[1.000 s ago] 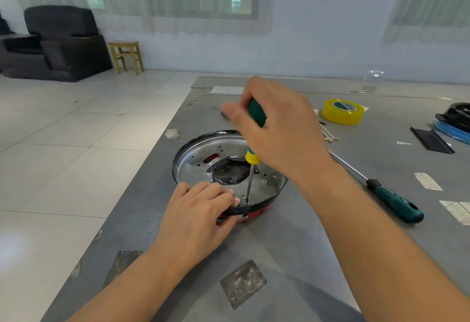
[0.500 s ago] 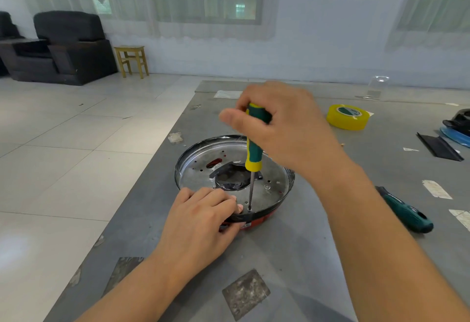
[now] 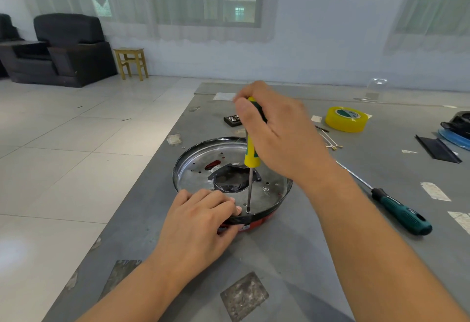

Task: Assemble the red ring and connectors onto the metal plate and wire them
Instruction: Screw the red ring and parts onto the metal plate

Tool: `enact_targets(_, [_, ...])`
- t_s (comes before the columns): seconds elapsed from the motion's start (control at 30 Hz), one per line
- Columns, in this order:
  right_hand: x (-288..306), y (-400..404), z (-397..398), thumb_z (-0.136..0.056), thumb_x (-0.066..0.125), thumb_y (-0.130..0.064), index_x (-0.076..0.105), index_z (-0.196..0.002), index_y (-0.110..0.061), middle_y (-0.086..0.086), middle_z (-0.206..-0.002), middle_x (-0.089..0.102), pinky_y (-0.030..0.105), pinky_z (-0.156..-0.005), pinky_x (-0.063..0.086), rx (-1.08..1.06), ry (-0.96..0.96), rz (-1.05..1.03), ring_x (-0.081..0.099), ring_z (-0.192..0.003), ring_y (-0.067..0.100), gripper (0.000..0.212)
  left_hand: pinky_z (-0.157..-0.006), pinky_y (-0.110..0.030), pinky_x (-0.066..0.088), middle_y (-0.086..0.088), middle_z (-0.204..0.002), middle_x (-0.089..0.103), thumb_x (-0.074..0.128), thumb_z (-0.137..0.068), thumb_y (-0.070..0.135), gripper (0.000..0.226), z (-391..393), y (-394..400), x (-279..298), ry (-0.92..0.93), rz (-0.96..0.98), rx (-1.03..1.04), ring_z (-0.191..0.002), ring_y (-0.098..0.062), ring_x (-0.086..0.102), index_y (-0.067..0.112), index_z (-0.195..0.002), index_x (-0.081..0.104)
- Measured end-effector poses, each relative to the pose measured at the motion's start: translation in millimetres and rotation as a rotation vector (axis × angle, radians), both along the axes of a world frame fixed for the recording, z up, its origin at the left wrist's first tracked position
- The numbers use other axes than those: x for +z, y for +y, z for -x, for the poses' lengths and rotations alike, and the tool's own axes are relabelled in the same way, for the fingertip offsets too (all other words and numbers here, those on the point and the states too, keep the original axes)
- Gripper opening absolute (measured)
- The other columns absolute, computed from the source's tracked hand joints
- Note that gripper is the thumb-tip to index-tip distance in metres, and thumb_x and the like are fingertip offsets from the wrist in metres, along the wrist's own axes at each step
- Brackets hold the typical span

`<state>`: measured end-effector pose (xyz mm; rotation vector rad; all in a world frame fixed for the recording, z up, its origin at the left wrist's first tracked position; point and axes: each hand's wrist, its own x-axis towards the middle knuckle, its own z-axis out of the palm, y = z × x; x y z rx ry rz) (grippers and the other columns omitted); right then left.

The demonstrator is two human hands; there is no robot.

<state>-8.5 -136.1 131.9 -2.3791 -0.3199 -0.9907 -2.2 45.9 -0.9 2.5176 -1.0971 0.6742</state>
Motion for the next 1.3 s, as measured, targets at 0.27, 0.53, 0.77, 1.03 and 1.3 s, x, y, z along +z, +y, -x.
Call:
enact_targets(0.27, [6.9, -11.7, 5.5, -0.097, 0.063, -0.046, 0.070, -0.103, -0.042, -0.012, -0.074, 0.065, 0.028, -0.061, 0.050, 0.193, 0.149, -0.081, 0.060, -0.065, 0.002, 0.010, -0.066, -0.036, 0.047, 0.018, -0.102, 0.074, 0.090, -0.075, 0.039, 0.023, -0.4, 0.2, -1.2, -0.002, -0.004, -0.006, -0.091, -0.014, 0.071, 0.033, -0.092, 0.076])
enact_targets(0.53, [19.8, -16.9, 18.6, -0.102, 0.038, -0.041, 0.043, -0.144, -0.060, -0.011, -0.125, 0.070, 0.037, -0.096, 0.057, 0.355, 0.369, -0.119, 0.071, -0.105, 0.003, 0.046, -0.065, -0.037, 0.046, 0.017, -0.100, 0.073, 0.075, -0.081, 0.042, 0.013, -0.6, 0.4, -1.4, -0.026, -0.006, -0.009, -0.089, -0.015, 0.071, 0.032, -0.091, 0.075])
enact_targets(0.77, [9.7, -10.8, 10.7, -0.098, 0.042, -0.061, 0.059, -0.119, -0.043, -0.006, -0.069, 0.063, 0.032, -0.061, 0.044, -0.050, 0.146, 0.104, 0.060, -0.068, 0.006, 0.032, -0.065, -0.037, 0.046, 0.017, -0.100, 0.073, 0.082, -0.080, 0.038, 0.014, -1.0, 0.0, -2.5, -0.030, 0.015, -0.013, -0.087, -0.015, 0.071, 0.031, -0.090, 0.075])
enact_targets(1.03, [15.5, -21.5, 16.1, -0.092, 0.063, -0.059, 0.066, -0.116, -0.054, -0.013, -0.088, 0.072, 0.023, -0.076, 0.059, 0.238, 0.249, -0.034, 0.071, -0.079, 0.005, 0.025, -0.063, -0.037, 0.045, 0.017, -0.099, 0.073, 0.075, -0.084, 0.040, 0.011, -0.9, 0.1, -0.8, -0.050, -0.002, -0.013, -0.085, -0.017, 0.070, 0.031, -0.089, 0.075])
enact_targets(1.3, [21.1, -14.7, 18.8, -0.096, 0.041, -0.041, 0.056, -0.140, -0.046, -0.012, -0.129, 0.070, 0.047, -0.106, 0.051, 0.369, 0.463, -0.268, 0.066, -0.120, 0.016, 0.047, -0.062, -0.041, 0.047, 0.016, -0.099, 0.074, 0.071, -0.085, 0.042, 0.014, 0.7, 0.2, 1.1, -0.062, -0.008, -0.012, -0.086, -0.017, 0.071, 0.030, -0.091, 0.076])
